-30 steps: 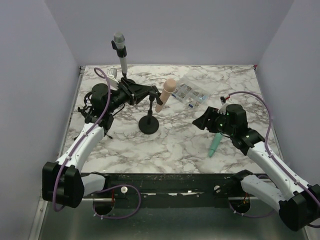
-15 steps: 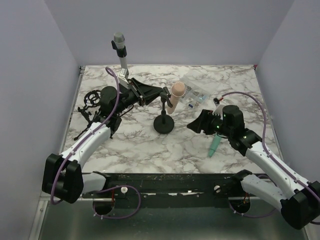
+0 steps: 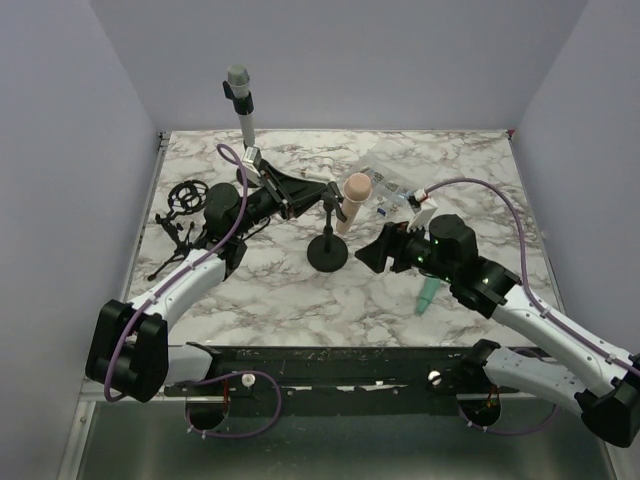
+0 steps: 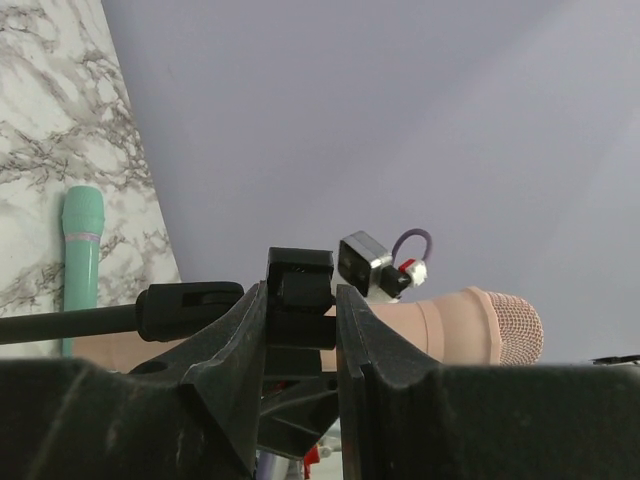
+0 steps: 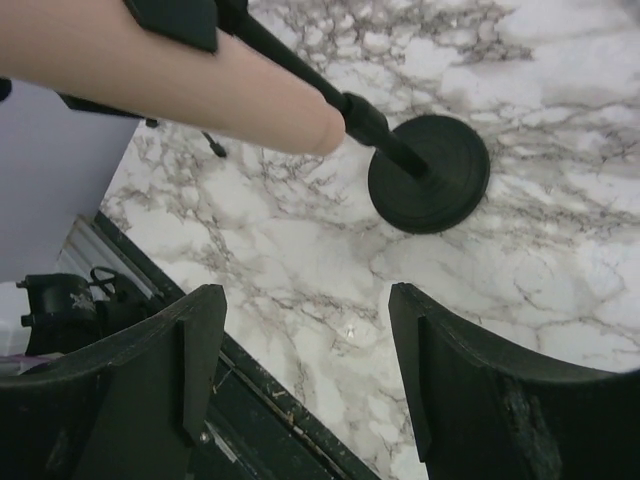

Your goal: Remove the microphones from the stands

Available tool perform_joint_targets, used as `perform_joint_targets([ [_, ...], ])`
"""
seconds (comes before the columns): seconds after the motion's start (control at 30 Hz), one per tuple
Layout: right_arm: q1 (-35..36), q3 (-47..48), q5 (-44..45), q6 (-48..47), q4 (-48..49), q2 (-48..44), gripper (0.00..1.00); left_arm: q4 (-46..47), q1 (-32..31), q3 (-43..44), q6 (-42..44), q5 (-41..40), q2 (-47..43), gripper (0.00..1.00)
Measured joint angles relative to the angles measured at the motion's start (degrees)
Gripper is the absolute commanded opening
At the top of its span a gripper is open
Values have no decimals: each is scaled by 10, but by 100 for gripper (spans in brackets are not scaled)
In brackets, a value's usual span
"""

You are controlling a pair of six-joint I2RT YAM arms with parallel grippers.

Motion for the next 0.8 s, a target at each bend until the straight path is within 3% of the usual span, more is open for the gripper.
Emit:
perform_joint_targets([
  [0.23, 23, 70, 42, -36, 7, 11, 76, 2, 0, -7, 8, 0, -6, 54],
  [0.37, 30, 116, 45, -61, 19, 32, 80, -19, -1, -7, 28, 0, -20, 66],
  [0.53, 37, 148, 50, -92, 31, 52, 82, -48, -1, -10, 63, 0, -48, 74],
  [0.8, 37, 208, 105, -118, 28, 100, 75, -145, 5, -26, 170, -22, -133, 79],
])
